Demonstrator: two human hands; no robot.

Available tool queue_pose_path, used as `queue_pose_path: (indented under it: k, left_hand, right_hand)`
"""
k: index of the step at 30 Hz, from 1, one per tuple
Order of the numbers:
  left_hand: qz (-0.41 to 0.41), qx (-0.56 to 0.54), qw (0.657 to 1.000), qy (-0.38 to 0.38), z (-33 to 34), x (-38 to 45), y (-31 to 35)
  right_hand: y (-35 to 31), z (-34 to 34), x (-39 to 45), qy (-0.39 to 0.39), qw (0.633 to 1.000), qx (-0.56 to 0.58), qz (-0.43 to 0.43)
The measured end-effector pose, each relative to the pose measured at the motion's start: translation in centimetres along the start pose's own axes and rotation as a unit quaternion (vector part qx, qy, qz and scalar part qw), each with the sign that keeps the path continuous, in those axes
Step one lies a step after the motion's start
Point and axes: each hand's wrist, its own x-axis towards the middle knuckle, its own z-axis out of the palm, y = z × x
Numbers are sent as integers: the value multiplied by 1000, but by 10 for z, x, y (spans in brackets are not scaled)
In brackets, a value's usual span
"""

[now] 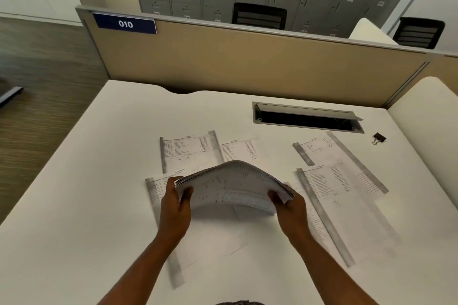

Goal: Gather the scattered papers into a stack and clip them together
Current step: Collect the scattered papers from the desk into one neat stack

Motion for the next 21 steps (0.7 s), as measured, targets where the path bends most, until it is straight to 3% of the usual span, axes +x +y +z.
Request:
queue_pose_path:
  k: [4, 11, 17, 19, 21]
  left_hand:
    - [0, -22, 999, 26, 1, -1, 5]
    - [-88, 2, 996, 11, 13, -8, -14]
    - [-84, -23, 995, 54, 12, -1, -1]
    - [-103, -63, 991, 63, 10, 0, -5]
    - [-133, -120, 982, 59, 14, -1, -7]
  right_hand:
    - [-11, 3, -4, 49, 997, 61, 18]
    - [17, 5, -17, -24, 994, -33, 105]
    - [3, 2, -10, 73, 992, -36, 96]
    - [0, 3, -8, 99, 987, 5, 130]
    - [-6, 9, -8, 82, 967, 130, 201]
